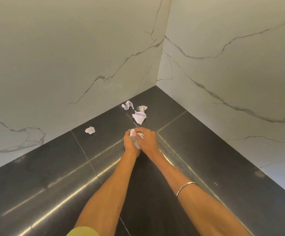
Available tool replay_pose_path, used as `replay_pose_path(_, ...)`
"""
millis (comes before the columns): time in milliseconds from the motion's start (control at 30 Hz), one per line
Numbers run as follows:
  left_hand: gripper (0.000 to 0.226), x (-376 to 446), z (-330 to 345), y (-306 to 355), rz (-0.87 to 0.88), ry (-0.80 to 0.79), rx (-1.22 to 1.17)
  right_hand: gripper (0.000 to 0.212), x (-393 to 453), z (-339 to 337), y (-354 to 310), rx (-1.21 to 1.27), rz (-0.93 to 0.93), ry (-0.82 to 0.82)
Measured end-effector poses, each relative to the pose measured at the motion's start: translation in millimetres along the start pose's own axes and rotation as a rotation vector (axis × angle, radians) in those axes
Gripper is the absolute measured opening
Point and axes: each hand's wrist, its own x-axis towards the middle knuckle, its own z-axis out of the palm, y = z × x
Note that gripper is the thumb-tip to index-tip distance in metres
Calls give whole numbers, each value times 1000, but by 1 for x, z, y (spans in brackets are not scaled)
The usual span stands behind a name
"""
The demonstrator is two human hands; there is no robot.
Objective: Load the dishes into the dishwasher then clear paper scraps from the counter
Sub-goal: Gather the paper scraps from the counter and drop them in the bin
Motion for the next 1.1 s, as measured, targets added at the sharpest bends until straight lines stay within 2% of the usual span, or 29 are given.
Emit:
replay_pose_path(167,32,-6,-8,5,35,-23,-28,28,-23,14,-6,-97,-133,14)
replay_pose_path(300,31,-5,-16,8,71,-31,-66,26,-32,15,-10,-179,-171,-78)
replay_pose_path(400,31,-6,-21,8,39,-55,-119,24,-30,15,-14,-217,-116,-127)
replay_pose_path(500,31,-7,-22,6,25,-73,-131,17,-21,17,-13,-64,-51,-32)
replay_pose_path(733,27,-1,-10,10,-24,-41,47,48,-4,19,-10,-321,-94,72)
replay_pose_path(800,21,5,-6,12,-21,-8,64,58,5,15,-9,-214,-71,31)
replay_pose_path(867,27,11,-4,23,-12,-27,72,61,16,8,-10,-80,-79,-19)
replay_pose_path(967,30,19,-10,43,-45,-131,56,51,34,-3,-8,75,-82,-55)
replay_pose_path(1033,26,21,-15,46,-63,-175,24,44,50,-7,0,73,-85,4)
replay_pose_path(1100,27,21,-20,43,-48,-201,5,51,67,-5,13,-45,-100,57)
